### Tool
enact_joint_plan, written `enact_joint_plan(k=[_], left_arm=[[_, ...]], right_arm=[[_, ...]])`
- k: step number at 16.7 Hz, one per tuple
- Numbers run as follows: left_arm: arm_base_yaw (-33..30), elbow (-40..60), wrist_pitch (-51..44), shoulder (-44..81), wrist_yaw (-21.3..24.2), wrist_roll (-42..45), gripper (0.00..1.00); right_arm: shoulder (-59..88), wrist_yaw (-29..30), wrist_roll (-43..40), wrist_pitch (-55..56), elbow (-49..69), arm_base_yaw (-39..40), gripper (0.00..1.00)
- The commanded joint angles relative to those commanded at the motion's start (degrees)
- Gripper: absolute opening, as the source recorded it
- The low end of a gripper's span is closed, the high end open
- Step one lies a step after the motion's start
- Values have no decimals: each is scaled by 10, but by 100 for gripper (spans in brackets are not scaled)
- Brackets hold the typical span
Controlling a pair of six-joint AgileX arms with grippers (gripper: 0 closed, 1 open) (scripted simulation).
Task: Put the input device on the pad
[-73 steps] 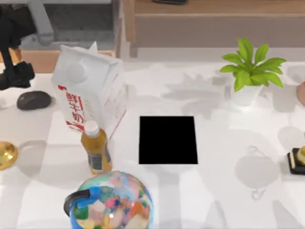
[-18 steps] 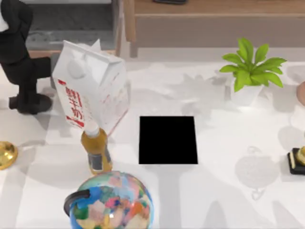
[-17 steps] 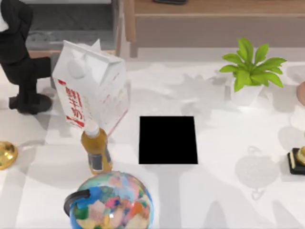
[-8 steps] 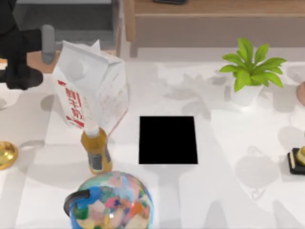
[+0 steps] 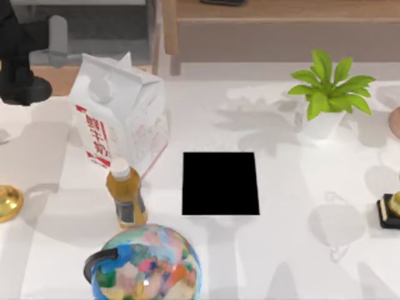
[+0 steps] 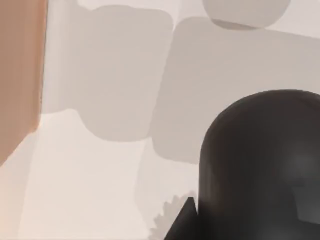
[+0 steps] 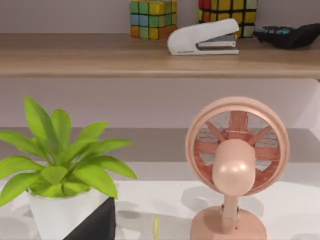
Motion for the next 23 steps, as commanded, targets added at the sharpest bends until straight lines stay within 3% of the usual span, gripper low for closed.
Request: enact_joint_plan(k=[7,12,17,23], left_arm=[[-5,5,-1,-14,-1,19,0],[-54,46,6,-84,-7,146,0],[-164,87,42,-125,-10,324,0],[-330,82,67,-86,-13,512,0]], right_arm=[[0,0,0,0,0,0,100],[0,0,0,0,0,0,100],[0,0,0,0,0,0,100],[0,0,0,0,0,0,100]])
